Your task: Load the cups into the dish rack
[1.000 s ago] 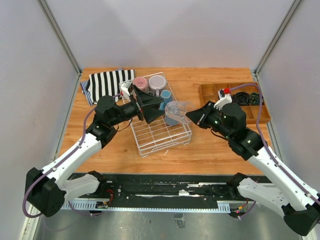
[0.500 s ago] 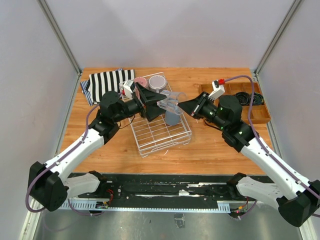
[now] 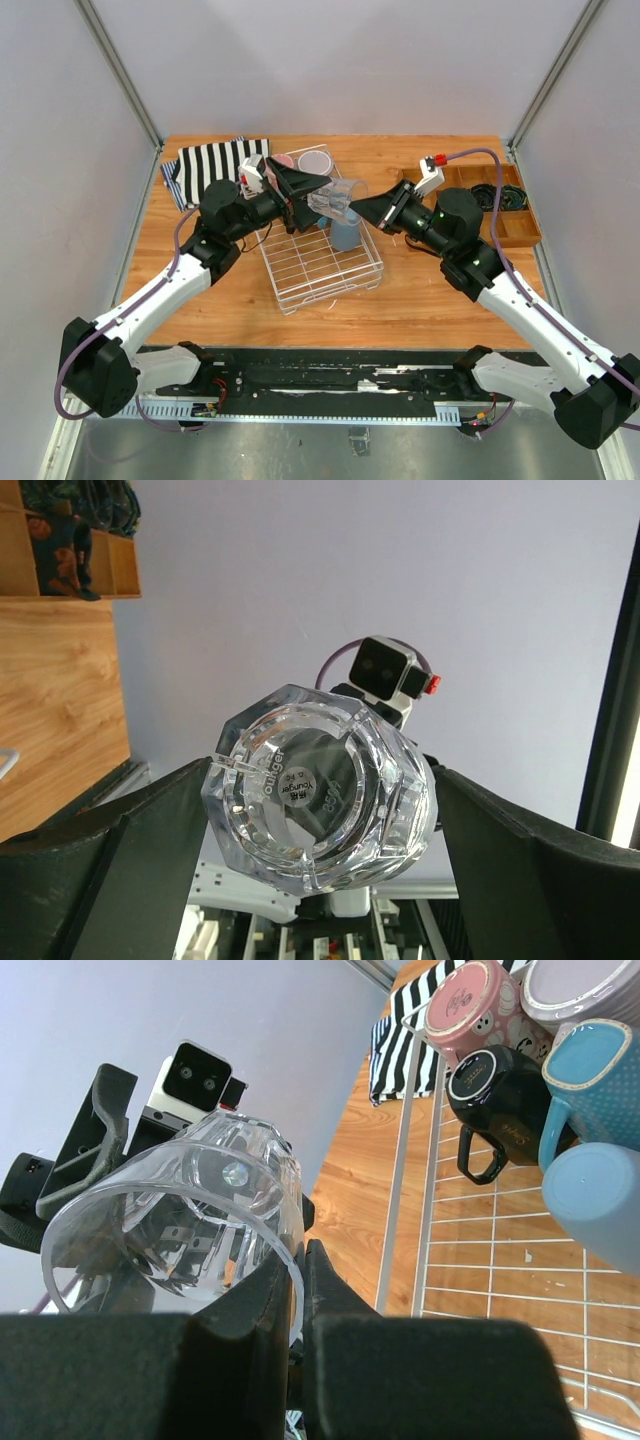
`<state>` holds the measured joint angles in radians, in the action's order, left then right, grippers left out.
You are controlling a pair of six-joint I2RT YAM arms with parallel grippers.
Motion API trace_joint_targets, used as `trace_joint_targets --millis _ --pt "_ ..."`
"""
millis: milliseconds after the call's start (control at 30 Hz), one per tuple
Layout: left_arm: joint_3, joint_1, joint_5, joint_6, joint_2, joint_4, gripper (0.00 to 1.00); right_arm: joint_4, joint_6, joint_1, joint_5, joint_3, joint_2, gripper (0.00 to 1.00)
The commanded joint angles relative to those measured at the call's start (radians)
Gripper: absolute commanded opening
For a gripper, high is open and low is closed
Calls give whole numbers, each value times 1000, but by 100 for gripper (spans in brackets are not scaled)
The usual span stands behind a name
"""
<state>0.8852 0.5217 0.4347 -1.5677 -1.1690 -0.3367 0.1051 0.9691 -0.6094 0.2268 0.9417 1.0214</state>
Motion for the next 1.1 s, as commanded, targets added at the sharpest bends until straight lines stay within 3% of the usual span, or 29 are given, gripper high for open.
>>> trace_joint_targets --millis 0,267,333,400,533,600,667,800,1067 --pt "-14 -6 -53 -51 8 -103 94 76 18 10 20 -5 -14 1" --pt "-2 -6 -48 -64 -7 -142 80 92 13 10 14 -18 6 1" --pt "-6 -6 -52 -63 -3 -142 70 94 7 11 19 -13 15 1" --pt "-14 -6 -53 -64 0 -149 48 82 -4 11 22 -4 24 2" --pt "-27 -7 -56 -41 2 -149 22 58 -21 11 16 5 27 19" --pt "-29 -8 -58 -8 7 -135 16 35 -38 11 2 7 19 39" --pt "-25 -12 -66 51 19 -94 13 -6 -60 12 -22 9 2 58" --pt "13 -17 -102 304 45 82 11 -125 -128 30 -94 2 -69 74" --pt "15 -17 -210 726 78 351 8 -402 -297 116 -218 8 -204 93"
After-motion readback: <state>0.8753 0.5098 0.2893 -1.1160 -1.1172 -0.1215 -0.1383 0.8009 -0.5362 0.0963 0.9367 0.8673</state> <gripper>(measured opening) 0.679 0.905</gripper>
